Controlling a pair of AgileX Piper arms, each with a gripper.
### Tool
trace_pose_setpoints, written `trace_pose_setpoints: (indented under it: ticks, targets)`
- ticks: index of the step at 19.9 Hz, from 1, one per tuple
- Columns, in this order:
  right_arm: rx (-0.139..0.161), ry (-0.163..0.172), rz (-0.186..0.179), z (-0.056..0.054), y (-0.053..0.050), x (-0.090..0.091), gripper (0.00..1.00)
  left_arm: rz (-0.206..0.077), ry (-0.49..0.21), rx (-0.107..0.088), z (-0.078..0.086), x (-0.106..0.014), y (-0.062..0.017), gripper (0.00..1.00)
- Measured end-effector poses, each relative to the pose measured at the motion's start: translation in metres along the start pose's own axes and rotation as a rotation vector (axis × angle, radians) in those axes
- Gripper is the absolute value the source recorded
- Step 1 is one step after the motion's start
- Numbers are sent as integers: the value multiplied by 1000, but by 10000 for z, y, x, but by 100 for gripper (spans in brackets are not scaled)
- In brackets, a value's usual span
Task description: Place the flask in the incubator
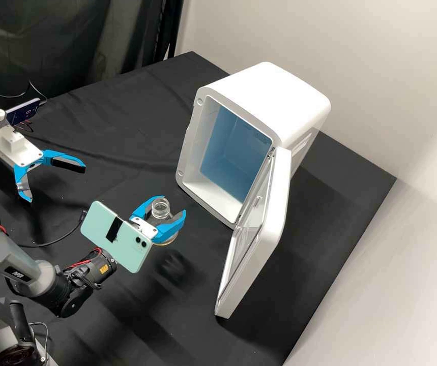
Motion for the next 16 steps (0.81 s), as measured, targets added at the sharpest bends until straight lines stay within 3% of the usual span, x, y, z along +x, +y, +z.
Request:
trace_pose_setpoints:
  ticks: [13, 16]
  targets:
    - [3, 18, -23, -33, -41, 13, 0, 0, 0, 2, 0, 0, 0, 100]
    - [29, -6, -45, -10, -109, 55, 0, 0, 0, 5, 8, 2, -1, 100]
